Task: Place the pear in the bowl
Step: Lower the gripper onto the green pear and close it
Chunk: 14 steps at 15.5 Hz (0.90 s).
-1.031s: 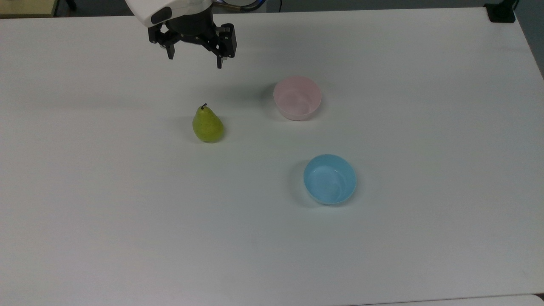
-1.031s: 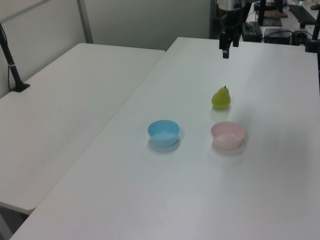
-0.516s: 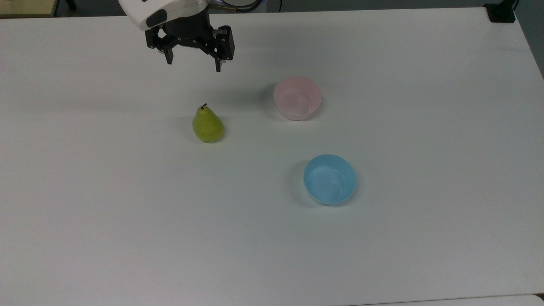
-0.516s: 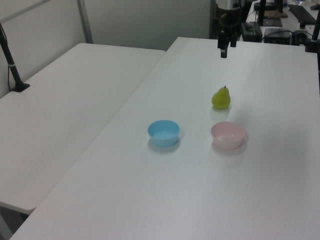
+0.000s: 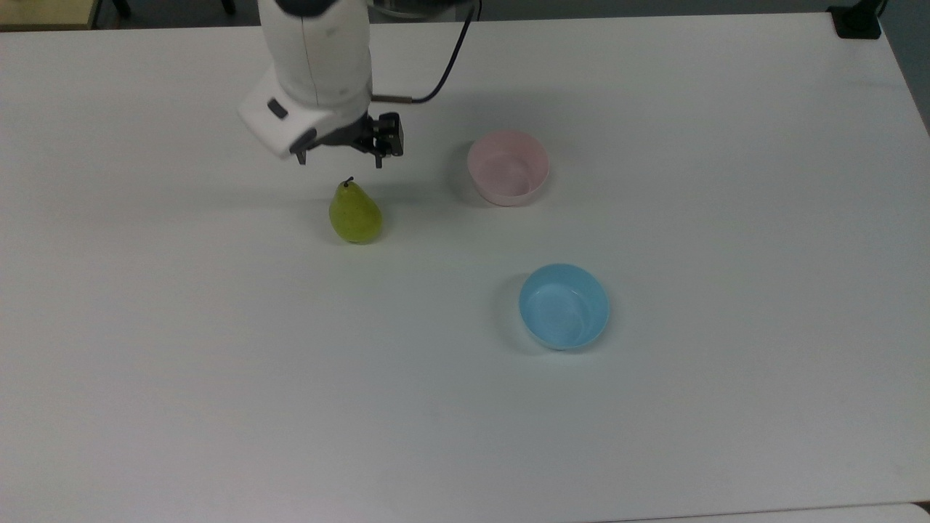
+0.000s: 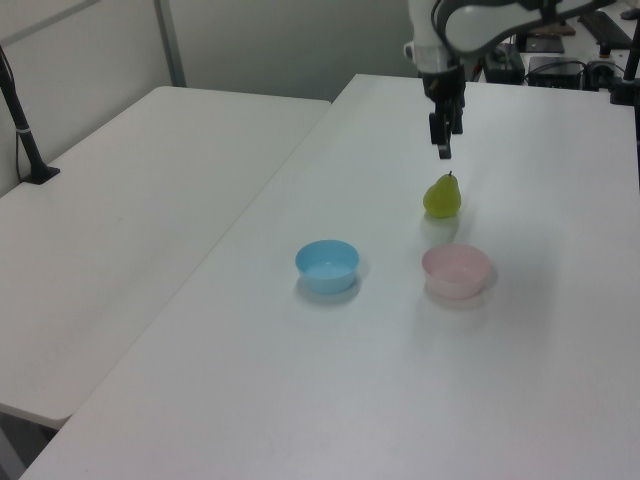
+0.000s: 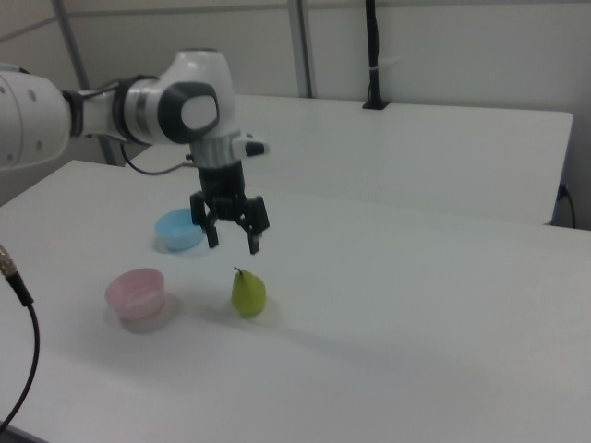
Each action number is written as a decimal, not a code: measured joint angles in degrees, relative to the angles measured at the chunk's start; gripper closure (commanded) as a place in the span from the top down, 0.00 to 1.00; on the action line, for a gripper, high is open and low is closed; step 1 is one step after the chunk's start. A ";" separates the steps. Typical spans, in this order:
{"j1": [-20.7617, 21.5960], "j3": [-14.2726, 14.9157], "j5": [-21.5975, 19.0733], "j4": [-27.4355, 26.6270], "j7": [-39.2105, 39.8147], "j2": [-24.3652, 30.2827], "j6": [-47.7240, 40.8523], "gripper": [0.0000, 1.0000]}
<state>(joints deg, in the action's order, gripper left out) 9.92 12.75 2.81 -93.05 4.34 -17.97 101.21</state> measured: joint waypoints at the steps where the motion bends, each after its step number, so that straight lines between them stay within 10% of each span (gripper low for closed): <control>1: 0.15 0.04 0.00 0.02 0.77 -1.38 0.22 1.00; 6: 1.60 0.10 0.00 -0.07 1.20 -7.67 6.53 0.99; 10: 1.63 0.42 0.03 -0.28 3.28 -10.02 8.23 0.49; 14: 1.63 0.67 0.05 -0.46 5.68 -10.01 8.23 0.20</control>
<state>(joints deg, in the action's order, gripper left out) 11.55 13.42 2.85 -93.50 10.03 -27.98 109.44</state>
